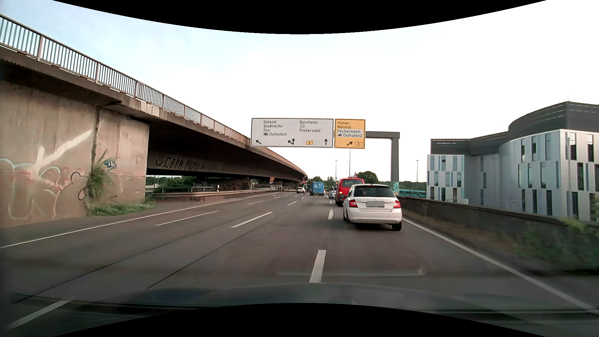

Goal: Follow the waypoints while adhering to traffic rules and regulations

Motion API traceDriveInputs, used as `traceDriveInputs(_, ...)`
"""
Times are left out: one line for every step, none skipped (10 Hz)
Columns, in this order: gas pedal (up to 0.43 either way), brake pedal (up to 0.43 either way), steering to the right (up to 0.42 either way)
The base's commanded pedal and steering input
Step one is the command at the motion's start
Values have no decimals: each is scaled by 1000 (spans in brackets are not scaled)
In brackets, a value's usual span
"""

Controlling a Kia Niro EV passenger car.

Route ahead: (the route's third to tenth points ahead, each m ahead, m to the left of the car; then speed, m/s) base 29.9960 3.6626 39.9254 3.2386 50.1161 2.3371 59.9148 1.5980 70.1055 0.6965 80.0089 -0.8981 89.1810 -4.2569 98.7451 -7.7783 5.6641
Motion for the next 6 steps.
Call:
traceDriveInputs(0, 0, -18)
traceDriveInputs(0, 0, -18)
traceDriveInputs(0, 0, -17)
traceDriveInputs(0, 0, -16)
traceDriveInputs(0, 0, -16)
traceDriveInputs(0, 0, -16)
